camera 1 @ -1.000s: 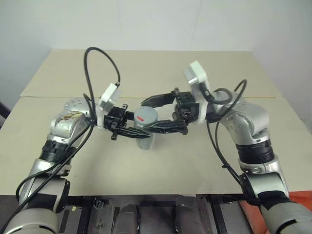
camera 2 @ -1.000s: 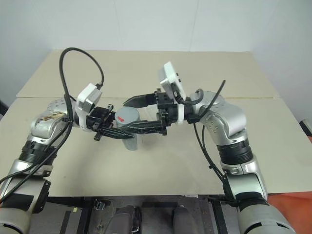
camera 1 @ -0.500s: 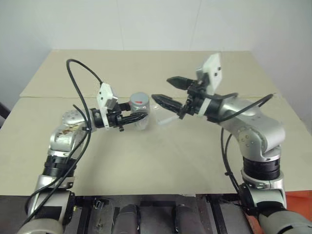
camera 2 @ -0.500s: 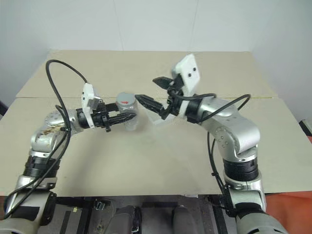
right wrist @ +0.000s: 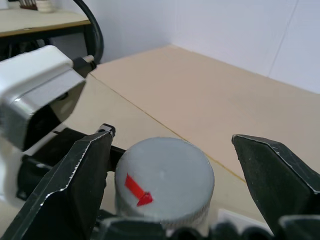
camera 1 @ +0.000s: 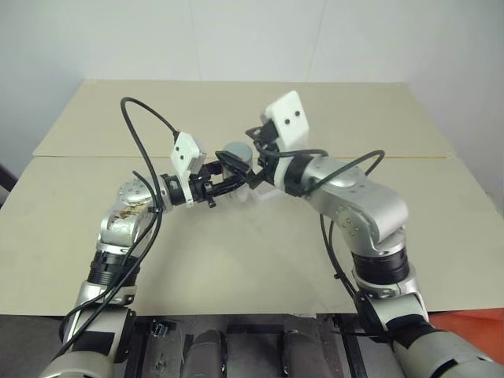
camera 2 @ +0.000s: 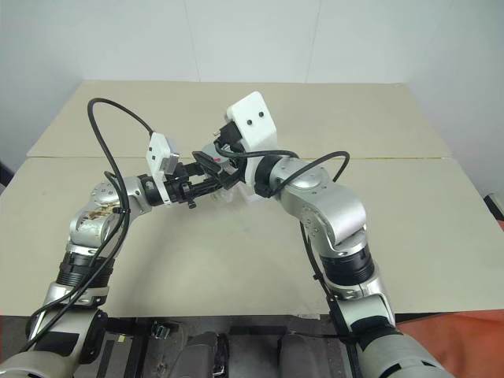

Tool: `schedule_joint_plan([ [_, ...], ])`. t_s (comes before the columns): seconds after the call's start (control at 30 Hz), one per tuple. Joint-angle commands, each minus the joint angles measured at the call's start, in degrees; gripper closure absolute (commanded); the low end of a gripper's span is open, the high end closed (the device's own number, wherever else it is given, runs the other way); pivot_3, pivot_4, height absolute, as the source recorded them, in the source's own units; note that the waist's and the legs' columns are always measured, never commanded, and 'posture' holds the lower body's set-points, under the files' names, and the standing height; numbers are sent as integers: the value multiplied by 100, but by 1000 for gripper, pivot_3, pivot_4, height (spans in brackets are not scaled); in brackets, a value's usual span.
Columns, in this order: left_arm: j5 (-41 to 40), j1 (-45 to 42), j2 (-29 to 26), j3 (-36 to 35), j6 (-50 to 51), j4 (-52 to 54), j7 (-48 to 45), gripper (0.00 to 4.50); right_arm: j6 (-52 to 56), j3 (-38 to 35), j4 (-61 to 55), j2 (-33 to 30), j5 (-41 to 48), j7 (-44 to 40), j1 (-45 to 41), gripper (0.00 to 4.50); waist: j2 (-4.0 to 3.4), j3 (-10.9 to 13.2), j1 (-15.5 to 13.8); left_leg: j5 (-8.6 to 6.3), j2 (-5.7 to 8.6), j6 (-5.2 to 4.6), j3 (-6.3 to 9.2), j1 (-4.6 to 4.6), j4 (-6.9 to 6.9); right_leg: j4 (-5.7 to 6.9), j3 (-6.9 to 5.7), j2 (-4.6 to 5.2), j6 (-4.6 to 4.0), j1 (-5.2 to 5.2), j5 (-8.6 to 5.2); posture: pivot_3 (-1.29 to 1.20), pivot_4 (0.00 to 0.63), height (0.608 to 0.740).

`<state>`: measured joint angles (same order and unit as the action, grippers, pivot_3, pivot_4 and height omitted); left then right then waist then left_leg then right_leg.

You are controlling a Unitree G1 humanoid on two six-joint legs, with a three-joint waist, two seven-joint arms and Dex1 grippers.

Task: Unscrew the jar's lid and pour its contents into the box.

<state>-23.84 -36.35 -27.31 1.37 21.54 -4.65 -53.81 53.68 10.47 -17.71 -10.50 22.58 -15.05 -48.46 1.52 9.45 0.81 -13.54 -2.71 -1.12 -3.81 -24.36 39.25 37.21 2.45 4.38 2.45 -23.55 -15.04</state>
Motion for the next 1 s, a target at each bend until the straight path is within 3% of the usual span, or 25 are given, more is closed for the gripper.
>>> schedule_joint_plan([
  [0.03, -54, -131, 0, -37, -55, 249, -70, 2599, -129, 74, 65, 76, -298, 155, -140, 39, 0, 0, 1, 0, 0, 0, -1, 0, 0, 0, 0, 0, 0, 0, 0, 0, 150, 740],
  [0.3, -77, -22, -107, -135, -9, 318, -88, 2599, -87, -141, 23, -64, -392, 107, 32, 39, 0, 0, 4, 0, 0, 0, -1, -3, 0, 0, 0, 0, 0, -4, 0, 0, 150, 740],
  [1.0, -367, 333, -794, -317, 105, 525, -695, 2599, 24, -777, -906, -1111, 346, -565, 773, 39, 0, 0, -16, 0, 0, 0, 1, -4, -1, -4, -1, 2, 0, -3, 0, 0, 150, 740],
])
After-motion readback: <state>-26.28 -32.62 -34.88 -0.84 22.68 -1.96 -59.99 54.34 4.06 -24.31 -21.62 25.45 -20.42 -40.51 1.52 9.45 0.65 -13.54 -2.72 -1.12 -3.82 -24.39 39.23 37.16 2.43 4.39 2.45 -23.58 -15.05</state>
